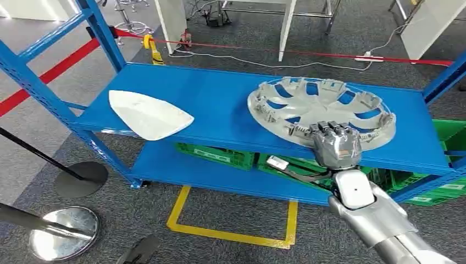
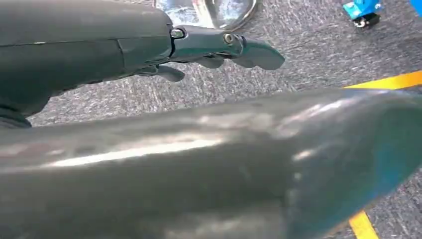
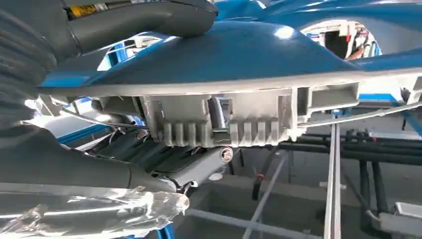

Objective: Take the parts from the cabinet and place them on the table.

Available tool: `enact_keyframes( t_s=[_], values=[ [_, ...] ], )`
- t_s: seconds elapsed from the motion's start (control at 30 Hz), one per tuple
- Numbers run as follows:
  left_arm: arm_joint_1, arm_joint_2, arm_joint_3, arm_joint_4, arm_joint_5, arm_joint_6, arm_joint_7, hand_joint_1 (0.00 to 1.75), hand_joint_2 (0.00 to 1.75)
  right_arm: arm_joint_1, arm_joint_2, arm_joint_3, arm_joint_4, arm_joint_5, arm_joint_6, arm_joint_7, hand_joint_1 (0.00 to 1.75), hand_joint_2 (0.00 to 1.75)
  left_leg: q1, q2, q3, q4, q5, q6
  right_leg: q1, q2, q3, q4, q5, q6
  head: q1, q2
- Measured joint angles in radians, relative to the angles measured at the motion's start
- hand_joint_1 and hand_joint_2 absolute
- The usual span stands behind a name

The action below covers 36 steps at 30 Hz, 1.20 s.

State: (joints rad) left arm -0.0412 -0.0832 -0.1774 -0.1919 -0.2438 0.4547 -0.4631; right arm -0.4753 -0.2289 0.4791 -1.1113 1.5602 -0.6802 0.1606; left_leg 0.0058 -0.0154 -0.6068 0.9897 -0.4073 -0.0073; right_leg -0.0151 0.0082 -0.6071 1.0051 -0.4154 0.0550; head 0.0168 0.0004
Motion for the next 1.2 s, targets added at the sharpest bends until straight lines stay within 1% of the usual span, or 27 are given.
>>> enact_keyframes(
  t_s=[0.13, 0.47, 0.83, 0.97, 1.2],
  values=[
    [0.000, 0.000, 0.011, 0.000, 0.002, 0.000, -0.012, 0.00, 0.00, 0.000, -0.009, 0.000, -0.026, 0.000, 0.000, 0.002, 1.75, 1.75, 0.000, 0.000, 0.000, 0.000, 0.000, 0.000, 0.000, 0.000, 0.000, 0.000, 0.000, 0.000, 0.000, 0.000],
    [0.000, 0.000, 0.016, 0.000, -0.005, 0.002, -0.015, 0.00, 0.00, 0.001, -0.020, 0.000, -0.060, 0.000, 0.000, -0.001, 1.75, 1.75, 0.000, 0.000, 0.000, 0.000, 0.000, 0.000, 0.000, 0.000, 0.000, 0.000, 0.000, 0.000, 0.000, 0.000],
    [0.000, 0.000, 0.016, 0.000, -0.016, 0.002, -0.018, 0.00, 0.00, 0.001, -0.024, 0.000, -0.066, 0.000, 0.000, -0.011, 1.75, 1.75, 0.000, 0.000, 0.000, 0.000, 0.000, 0.000, 0.000, 0.000, 0.000, 0.000, 0.000, 0.000, 0.000, 0.000],
    [0.000, 0.000, 0.016, 0.000, -0.017, -0.007, -0.018, 0.00, 0.00, 0.001, -0.024, 0.000, -0.066, 0.000, 0.000, -0.015, 1.75, 1.75, 0.000, 0.000, 0.000, 0.000, 0.000, 0.000, 0.000, 0.000, 0.000, 0.000, 0.000, 0.000, 0.000, 0.000],
    [0.000, 0.000, 0.016, 0.000, -0.026, 0.000, -0.017, 0.00, 0.00, 0.001, -0.024, 0.000, -0.066, 0.000, 0.000, -0.017, 1.75, 1.75, 0.000, 0.000, 0.000, 0.000, 0.000, 0.000, 0.000, 0.000, 0.000, 0.000, 0.000, 0.000, 0.000, 0.000]
  ],
)
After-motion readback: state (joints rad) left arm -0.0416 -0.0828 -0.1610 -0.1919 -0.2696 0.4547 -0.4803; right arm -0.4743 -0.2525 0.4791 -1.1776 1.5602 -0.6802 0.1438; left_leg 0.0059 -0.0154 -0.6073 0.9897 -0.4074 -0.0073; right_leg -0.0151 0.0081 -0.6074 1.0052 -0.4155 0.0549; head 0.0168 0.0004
